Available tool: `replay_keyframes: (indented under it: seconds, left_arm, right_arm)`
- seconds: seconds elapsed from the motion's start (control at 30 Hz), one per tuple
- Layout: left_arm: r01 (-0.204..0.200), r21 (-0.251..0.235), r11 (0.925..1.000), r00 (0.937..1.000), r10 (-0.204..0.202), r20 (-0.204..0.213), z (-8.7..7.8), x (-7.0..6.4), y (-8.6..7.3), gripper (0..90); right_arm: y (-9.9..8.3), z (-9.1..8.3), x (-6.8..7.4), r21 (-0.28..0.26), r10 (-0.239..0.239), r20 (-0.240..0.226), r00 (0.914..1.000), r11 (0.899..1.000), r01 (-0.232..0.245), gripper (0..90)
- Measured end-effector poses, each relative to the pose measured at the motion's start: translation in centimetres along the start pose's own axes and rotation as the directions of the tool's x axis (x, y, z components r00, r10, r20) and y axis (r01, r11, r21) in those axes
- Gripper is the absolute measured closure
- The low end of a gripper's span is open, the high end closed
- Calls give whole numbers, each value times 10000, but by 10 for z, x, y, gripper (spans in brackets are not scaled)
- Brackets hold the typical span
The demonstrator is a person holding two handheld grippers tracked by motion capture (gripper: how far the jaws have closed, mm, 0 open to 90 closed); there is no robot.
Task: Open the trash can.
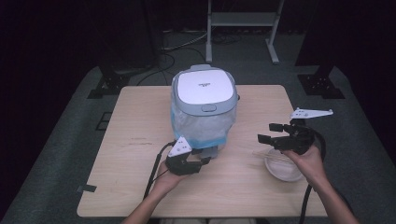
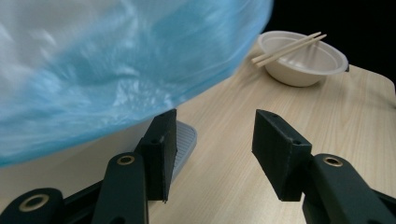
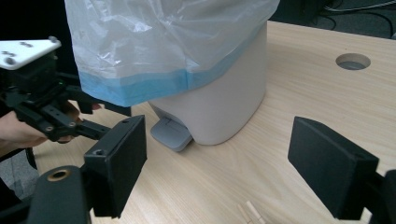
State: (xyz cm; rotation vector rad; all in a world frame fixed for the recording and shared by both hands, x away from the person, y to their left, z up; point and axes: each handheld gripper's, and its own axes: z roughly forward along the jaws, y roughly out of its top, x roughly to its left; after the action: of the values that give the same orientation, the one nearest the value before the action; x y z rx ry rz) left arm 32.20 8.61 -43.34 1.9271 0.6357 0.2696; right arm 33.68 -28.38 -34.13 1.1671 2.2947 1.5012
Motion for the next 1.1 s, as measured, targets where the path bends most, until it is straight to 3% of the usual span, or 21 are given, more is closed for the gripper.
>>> replay_keyframes:
  seconds: [0.27, 0.67, 1.1]
  left_arm:
    - [-96, 291, 9995, 9997, 103, -238, 20, 6, -5, 582]
    - [-195, 481, 9987, 9941, 245, -1060, 45, 11, -9, 735]
    - [-56, 554, 9984, 9892, 137, -1461, 56, 15, -14, 763]
  right_arm:
    - [-5, -2, -4, 22, 88, 30, 10000, 10000, -88, 182]
    - [-7, -1, -4, 47, 17, -42, 10000, 10000, -16, 182]
    - [-18, -4, -9, 291, -87, -118, 9999, 9995, 91, 188]
